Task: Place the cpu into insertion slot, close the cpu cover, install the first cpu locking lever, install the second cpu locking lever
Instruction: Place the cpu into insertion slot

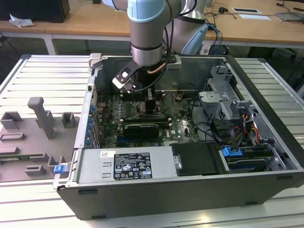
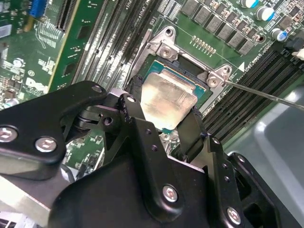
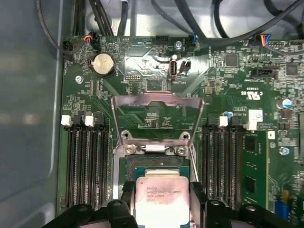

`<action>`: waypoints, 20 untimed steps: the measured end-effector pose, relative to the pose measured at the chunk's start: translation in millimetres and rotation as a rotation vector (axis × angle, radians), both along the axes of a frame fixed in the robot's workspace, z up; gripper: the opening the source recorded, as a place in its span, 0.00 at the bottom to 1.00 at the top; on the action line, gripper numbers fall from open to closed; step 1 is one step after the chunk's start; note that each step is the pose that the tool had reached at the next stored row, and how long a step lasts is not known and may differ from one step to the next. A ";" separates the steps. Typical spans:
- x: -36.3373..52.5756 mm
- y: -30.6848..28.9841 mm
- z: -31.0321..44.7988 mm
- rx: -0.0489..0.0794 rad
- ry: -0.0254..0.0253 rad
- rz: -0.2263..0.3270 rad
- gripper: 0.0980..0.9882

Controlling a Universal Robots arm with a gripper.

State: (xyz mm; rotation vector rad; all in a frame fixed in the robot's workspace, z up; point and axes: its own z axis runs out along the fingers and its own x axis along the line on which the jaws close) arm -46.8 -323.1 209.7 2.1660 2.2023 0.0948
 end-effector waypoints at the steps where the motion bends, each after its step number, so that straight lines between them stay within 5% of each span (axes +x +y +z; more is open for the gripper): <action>1: 0.1 0.1 -0.6 0.000 0.0000 -0.001 0.50; 20: 3.4 7.1 -12.1 0.000 0.0004 -0.027 0.50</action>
